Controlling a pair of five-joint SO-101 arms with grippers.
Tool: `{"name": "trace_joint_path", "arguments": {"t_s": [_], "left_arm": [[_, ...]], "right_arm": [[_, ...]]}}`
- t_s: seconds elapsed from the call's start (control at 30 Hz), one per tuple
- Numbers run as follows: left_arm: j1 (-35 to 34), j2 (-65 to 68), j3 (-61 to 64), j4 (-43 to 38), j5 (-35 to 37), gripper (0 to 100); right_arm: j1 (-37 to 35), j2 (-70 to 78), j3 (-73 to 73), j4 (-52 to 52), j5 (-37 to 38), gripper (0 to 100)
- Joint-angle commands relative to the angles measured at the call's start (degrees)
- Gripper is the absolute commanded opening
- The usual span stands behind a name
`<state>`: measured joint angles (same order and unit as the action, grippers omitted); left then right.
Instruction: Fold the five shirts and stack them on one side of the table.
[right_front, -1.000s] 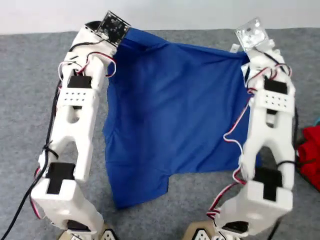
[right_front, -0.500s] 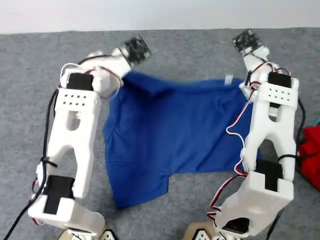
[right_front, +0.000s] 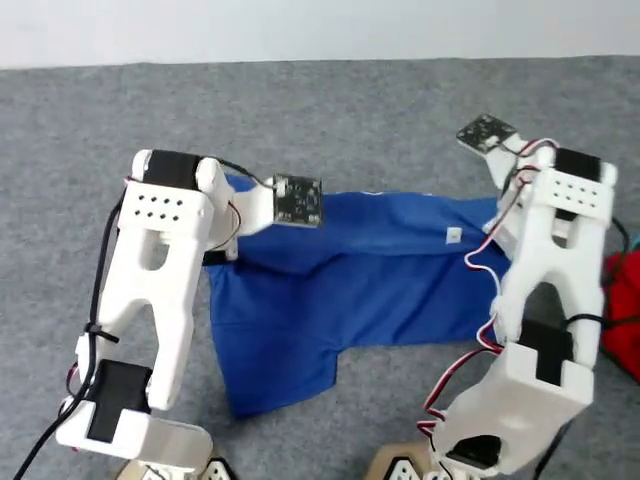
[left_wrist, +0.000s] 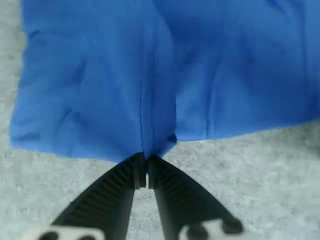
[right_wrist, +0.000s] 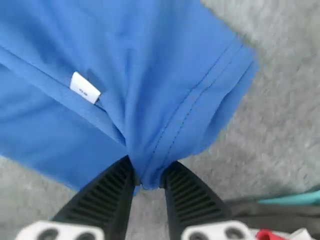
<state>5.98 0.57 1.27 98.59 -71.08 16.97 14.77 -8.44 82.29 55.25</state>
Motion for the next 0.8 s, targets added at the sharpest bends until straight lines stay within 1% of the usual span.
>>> {"name": "trace_joint_path", "arguments": {"t_s": [0.0, 0.3, 0.5, 0.57, 0.77], "left_arm": [[0.18, -2.90, 4.18, 1.85, -3.87, 0], [1.14, -2.90, 17.01, 1.93, -11.34, 0], [3.78, -4.04, 26.95, 1.93, -12.22, 0], [5.01, -7.30, 29.67, 1.93, -12.22, 0], [7.47, -22.86, 36.26, 1.93, -11.78, 0]], "right_arm": [[3.21, -2.51, -1.85, 0.75, 2.11, 1.1], [4.70, -2.51, 7.30, 0.40, 7.30, 1.1], [4.88, -2.59, 10.99, 0.75, 9.32, 1.1], [4.97, -2.68, 11.08, 0.84, 9.32, 1.1], [4.88, -2.68, 11.25, 0.75, 9.32, 1.1]]}}
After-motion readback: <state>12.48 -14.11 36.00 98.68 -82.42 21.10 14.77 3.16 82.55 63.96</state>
